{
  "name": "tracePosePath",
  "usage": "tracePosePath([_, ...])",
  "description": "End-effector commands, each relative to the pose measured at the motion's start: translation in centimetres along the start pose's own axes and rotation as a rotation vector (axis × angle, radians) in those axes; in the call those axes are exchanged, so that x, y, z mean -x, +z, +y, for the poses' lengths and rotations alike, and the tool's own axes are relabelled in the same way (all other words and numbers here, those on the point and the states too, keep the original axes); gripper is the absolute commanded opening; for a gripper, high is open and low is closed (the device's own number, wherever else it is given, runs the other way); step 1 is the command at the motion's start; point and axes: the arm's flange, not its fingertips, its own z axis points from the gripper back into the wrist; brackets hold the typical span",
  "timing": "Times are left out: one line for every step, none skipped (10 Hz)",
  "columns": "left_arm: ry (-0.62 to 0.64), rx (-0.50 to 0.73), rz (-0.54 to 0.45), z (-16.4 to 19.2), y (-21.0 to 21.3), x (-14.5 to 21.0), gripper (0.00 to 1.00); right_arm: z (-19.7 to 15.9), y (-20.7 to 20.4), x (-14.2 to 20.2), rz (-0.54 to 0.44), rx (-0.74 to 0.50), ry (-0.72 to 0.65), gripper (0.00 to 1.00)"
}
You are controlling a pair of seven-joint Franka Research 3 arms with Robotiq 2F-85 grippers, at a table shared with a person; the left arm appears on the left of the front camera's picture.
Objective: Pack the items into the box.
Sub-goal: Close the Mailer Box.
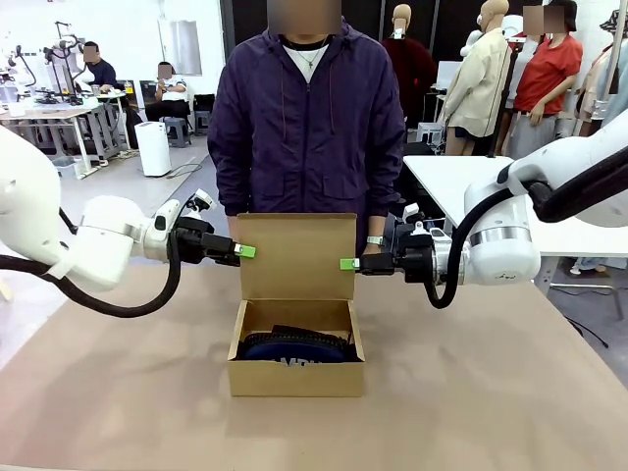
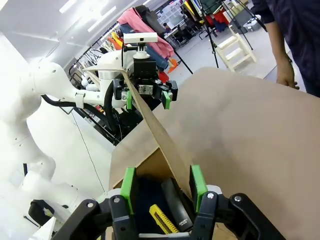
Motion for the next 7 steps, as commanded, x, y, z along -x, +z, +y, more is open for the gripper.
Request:
tracePosePath([0.000,-0.001,0.000,0.0,0.0,0.1,0.69,0.0,0.0,0.0,0.000,0.000,0.000,0.57])
tracePosePath([-0.137,-0.064,-0.028,-0.5,-0.4,-0.1,0.69,0.8,-0.6,-0.3,0.003,0.008,0.118,0.57])
tracePosePath([-0.254,-0.079,0.003,-1.1,-1.1,-0.1,0.69,1.7,-1.1,-0.4,0.012,0.007,0.225,0.57])
tracePosePath([-0.324,-0.061,0.019,-1.9,-1.8,0.1,0.69,2.2,-1.4,-0.3,-0.001,-0.012,0.320,0.57])
tracePosePath([-0.390,-0.066,0.037,-2.7,-2.4,0.3,0.69,2.6,-1.6,-0.1,-0.004,-0.016,0.393,0.57])
tracePosePath([-0.478,-0.081,0.027,-3.5,-2.8,0.5,0.69,2.8,-1.6,0.2,-0.002,-0.006,0.455,0.57])
tracePosePath([-0.568,-0.105,0.023,-4.5,-2.8,0.8,0.69,3.1,-1.5,0.5,0.010,0.021,0.512,0.57])
